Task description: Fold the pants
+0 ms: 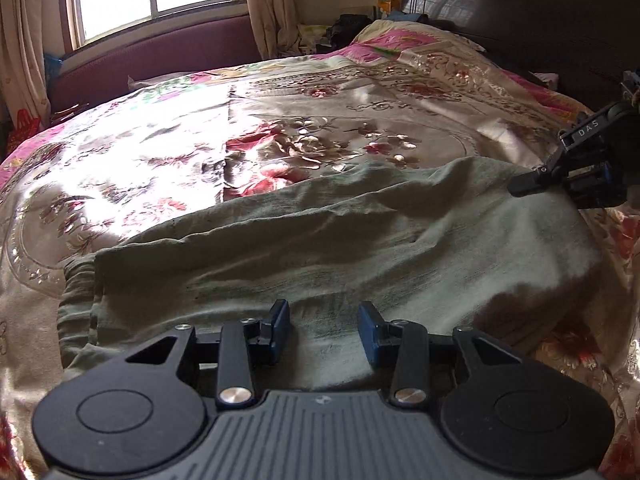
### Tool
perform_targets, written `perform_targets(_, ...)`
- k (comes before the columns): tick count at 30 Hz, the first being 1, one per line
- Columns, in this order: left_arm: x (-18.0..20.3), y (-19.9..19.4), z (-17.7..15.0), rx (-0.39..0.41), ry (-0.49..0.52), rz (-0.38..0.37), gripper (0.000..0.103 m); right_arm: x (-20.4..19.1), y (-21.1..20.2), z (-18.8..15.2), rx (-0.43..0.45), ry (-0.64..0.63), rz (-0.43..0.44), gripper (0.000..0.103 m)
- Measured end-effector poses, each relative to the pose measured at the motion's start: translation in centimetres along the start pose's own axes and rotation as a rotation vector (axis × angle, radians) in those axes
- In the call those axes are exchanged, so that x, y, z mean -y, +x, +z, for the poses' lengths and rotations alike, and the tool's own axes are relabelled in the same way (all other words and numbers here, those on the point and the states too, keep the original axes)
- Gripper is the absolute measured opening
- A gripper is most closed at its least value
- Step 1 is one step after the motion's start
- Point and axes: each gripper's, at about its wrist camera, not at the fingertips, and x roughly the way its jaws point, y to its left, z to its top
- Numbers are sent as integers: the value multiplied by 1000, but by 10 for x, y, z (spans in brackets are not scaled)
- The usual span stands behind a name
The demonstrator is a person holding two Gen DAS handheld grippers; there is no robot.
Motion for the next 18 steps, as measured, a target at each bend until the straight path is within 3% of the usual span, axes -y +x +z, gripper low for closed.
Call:
perform_targets(3,17,3,4,16,11,-64,52,-12,-17,2,30,-9,1,5)
perform_targets(7,18,-1,2,33,0,-79,52,-62,-7,3,10,-68,49,5)
perform_targets(13,-26,-34,-11,101,-132,-15,52,-153,68,-11,-106,-181,119,5)
perform_targets(18,-62,-65,-33,148,-235,56,52,-216,148,-55,-226,-307,115,5)
